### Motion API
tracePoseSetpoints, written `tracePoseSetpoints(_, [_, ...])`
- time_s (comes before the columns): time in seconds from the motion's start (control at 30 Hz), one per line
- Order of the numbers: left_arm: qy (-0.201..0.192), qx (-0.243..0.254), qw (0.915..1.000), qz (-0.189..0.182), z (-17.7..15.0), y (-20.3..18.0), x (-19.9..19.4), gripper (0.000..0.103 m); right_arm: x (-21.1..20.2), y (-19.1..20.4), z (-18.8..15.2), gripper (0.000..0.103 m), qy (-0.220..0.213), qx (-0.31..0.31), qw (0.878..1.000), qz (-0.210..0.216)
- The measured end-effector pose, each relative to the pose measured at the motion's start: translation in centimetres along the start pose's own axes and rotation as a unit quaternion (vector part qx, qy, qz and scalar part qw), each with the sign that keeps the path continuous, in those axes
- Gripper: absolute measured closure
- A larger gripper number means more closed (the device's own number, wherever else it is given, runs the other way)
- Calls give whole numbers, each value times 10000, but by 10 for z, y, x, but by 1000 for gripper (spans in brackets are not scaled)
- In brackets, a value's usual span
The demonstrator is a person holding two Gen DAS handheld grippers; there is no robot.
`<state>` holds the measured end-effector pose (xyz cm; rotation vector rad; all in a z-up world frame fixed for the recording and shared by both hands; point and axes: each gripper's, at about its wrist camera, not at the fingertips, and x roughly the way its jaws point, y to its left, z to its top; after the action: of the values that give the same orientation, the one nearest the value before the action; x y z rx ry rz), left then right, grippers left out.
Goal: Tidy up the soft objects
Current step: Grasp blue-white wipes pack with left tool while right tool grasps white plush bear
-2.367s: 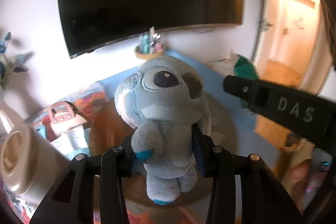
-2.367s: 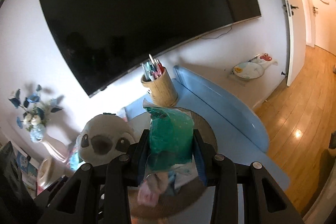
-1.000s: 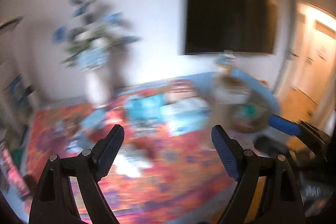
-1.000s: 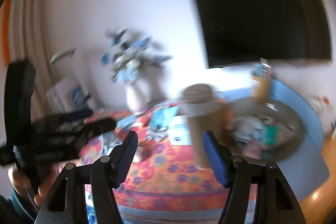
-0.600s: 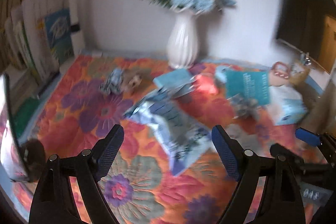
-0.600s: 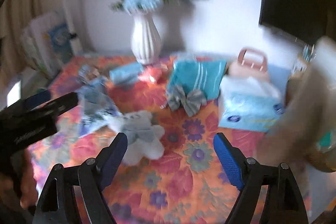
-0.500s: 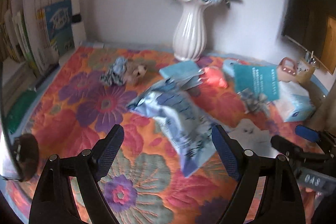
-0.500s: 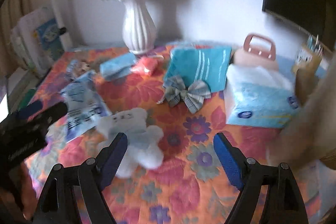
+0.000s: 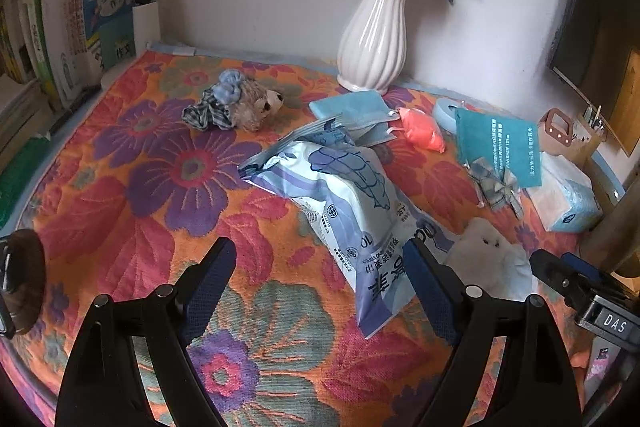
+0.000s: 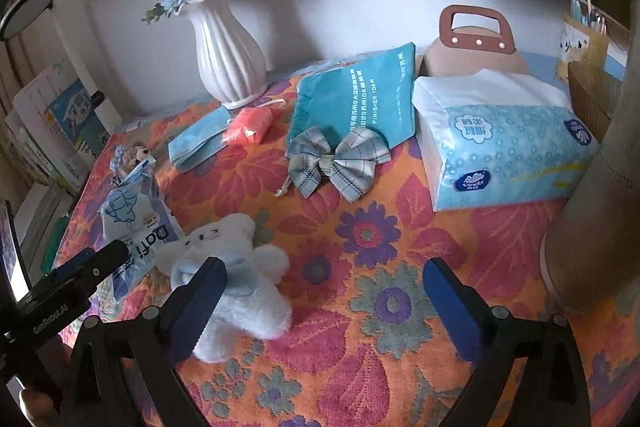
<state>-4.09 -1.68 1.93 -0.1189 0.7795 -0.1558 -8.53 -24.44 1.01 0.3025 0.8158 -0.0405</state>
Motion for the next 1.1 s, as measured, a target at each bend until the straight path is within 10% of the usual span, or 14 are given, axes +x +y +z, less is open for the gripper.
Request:
tracePoseSetpoints(0.7, [45,-131,9999,-79,0,4,1,19,2,-7,-1,2,108,225,9996,129])
tracePoseSetpoints(0.97, [195,-1424,9827,-1172,-3,60,4,19,-11,3,-4,2,-269,-21,9996,70])
tracePoseSetpoints(1.1, [429,-1318,9818,-1297,-1,60,5,19,-21,20,-8,2,-461,-495,9975,193])
